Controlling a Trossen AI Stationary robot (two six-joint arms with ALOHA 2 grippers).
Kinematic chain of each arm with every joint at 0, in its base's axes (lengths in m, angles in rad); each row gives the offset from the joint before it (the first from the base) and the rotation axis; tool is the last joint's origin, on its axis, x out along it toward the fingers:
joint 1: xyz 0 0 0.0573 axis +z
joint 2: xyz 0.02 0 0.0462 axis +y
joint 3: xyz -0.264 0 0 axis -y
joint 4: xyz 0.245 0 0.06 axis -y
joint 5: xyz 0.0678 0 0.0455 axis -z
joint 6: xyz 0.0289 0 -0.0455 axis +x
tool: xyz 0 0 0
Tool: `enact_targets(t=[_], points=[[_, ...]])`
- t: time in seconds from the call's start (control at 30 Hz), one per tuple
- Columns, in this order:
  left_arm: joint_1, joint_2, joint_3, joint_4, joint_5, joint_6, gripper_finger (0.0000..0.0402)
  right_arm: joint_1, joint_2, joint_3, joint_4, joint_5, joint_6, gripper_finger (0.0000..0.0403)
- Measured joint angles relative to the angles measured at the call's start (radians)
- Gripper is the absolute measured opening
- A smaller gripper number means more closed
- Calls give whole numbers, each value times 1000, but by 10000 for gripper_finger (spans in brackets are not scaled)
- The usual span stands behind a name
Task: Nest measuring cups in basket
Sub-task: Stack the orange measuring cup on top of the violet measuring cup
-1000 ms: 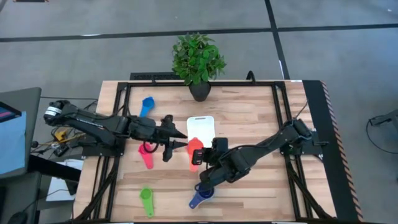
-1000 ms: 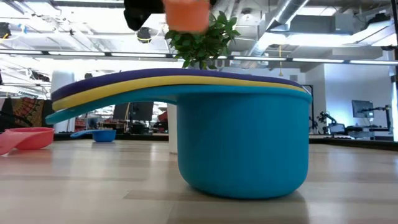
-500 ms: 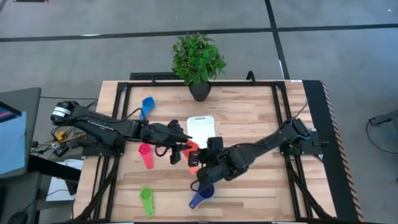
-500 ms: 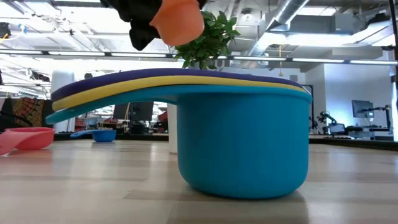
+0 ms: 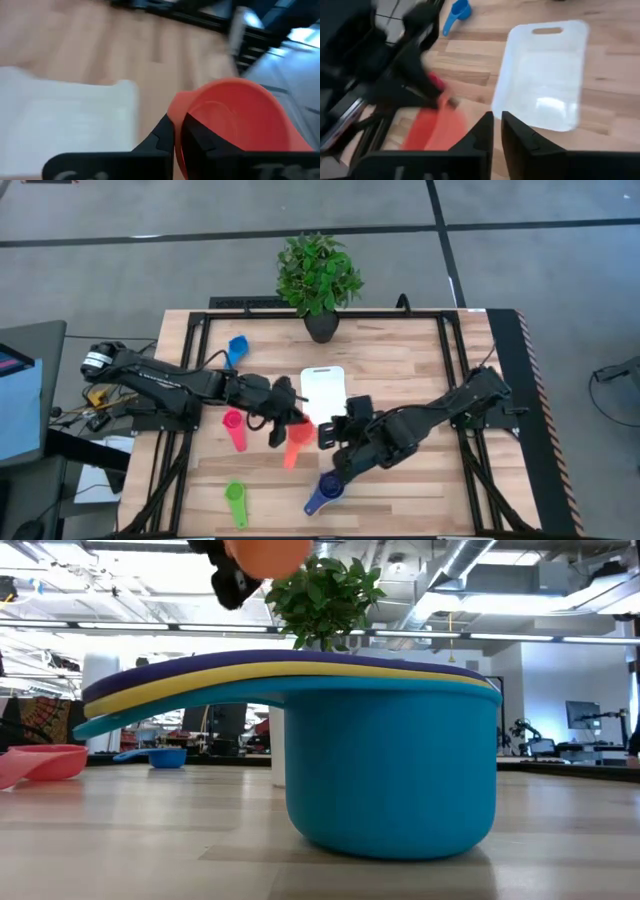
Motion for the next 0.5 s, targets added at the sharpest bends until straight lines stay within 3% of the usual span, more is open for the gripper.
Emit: enact_targets(t=[0.1, 0.27, 0.5], points=[[-47, 55, 1, 49, 16, -1, 2, 11, -47, 0, -82, 0, -1, 83], [-124, 204, 6, 247, -47, -40, 2, 29, -91, 0, -165, -53, 0, 97], [-160, 398, 108, 263, -73, -22, 5, 68, -96, 0, -205, -160, 42, 102]])
